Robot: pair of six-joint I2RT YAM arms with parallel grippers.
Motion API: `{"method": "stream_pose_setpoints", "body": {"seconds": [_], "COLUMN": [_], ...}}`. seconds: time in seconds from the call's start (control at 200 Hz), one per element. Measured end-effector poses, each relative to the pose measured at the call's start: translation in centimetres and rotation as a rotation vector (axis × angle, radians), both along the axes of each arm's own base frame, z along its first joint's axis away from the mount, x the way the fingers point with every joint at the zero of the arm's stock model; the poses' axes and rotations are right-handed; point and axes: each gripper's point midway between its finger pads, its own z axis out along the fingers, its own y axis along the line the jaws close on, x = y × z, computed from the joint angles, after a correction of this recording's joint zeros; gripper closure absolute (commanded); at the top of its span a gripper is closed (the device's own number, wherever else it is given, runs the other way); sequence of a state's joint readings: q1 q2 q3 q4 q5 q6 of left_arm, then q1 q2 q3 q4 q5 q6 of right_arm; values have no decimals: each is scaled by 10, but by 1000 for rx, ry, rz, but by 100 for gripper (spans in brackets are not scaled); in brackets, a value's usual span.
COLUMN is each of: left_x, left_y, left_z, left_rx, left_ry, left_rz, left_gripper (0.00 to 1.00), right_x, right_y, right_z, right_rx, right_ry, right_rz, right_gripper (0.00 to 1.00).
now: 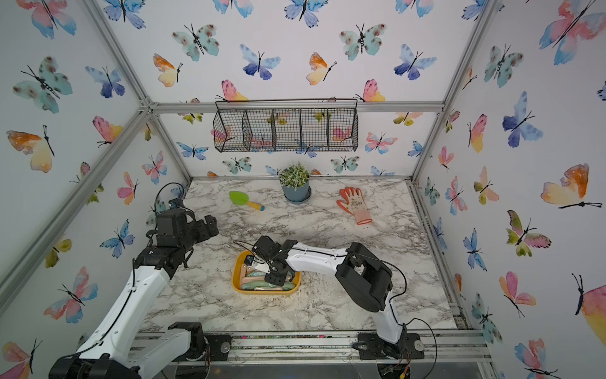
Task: Take the fruit knife out of the storage box
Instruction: Pick up the fruit knife from the storage box.
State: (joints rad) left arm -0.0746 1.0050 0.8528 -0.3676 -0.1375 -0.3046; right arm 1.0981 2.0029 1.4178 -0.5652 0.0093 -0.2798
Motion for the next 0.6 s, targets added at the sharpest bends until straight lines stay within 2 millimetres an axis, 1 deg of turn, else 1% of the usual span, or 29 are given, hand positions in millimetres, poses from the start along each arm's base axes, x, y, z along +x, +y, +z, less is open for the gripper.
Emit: {"method": "stream_pose_setpoints", "body": {"seconds": [0.13, 0.601], "left_x": [0, 0], "left_y": [-1, 0], "left_z": [0, 0], "left_rx": [0, -3], "left_ry": [0, 0], "left_rz": [-1, 1], "left_gripper": [2, 2], "right_x": [0, 1], "right_y": [-2, -3], "right_z": [-4, -4], "right_rx": [-11, -11], "right_ry": [5, 3], "right_rz": [-6, -20], "right_gripper": [57, 70]}}
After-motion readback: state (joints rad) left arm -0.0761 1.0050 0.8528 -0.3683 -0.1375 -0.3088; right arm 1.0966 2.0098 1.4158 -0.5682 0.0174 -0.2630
